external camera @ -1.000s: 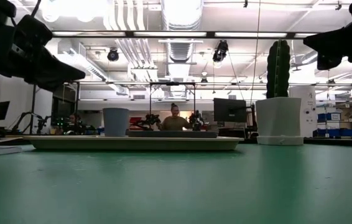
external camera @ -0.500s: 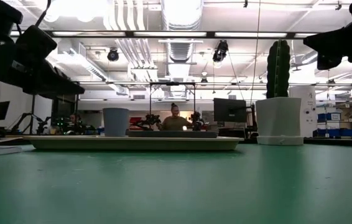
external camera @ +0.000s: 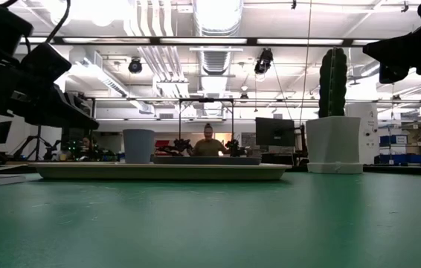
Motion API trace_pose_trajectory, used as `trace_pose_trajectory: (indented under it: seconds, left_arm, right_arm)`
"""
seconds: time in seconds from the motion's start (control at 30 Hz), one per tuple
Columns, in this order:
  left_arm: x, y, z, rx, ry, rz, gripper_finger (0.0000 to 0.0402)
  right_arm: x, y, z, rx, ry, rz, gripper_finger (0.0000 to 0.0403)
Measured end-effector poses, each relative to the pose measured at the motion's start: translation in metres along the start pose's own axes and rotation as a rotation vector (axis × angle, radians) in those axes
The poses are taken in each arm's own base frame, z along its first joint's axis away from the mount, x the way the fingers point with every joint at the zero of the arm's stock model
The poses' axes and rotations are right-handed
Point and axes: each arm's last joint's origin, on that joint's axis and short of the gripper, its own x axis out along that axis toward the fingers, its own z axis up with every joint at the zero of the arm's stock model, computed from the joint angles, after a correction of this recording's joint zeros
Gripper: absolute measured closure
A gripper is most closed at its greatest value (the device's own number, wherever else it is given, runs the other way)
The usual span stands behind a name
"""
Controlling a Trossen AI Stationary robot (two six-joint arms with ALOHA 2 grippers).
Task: Pick and place plate/cup/fork/spoon on tray
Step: Return to Home Position
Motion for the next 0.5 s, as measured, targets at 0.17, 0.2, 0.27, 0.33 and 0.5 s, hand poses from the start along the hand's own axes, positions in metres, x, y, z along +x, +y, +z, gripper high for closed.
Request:
trace_pose_trajectory:
  seconds: [0.17, 0.2, 0.27, 0.33, 0.5]
  left_arm:
    - [0.0019, -0.0004, -0.0032, 0.012, 0.031, 0.003, 0.0402]
    - [0.0023, -0.0005, -0.0038, 0.014, 0.037, 0.004, 0.0402]
    - [0.0029, -0.0006, -0.0049, 0.018, 0.048, 0.005, 0.0402]
    - [0.0036, -0.0008, -0.0062, 0.023, 0.06, 0.006, 0.0402]
    - [0.0052, -0.0011, -0.0091, 0.033, 0.087, 0.009, 0.0402]
  right_arm:
    - [0.0, 0.0, 0.0, 0.0, 0.0, 0.0, 0.0394]
    - [0.0, 0.0, 0.0, 0.0, 0.0, 0.0, 0.0394]
    - [0.0, 0.0, 0.0, 0.0, 0.0, 0.0, 0.0394]
    - [0.0, 0.0, 0.0, 0.0, 0.0, 0.0, 0.0394]
    - [0.0, 0.0, -0.0002, 0.0, 0.001, 0.0, 0.0394]
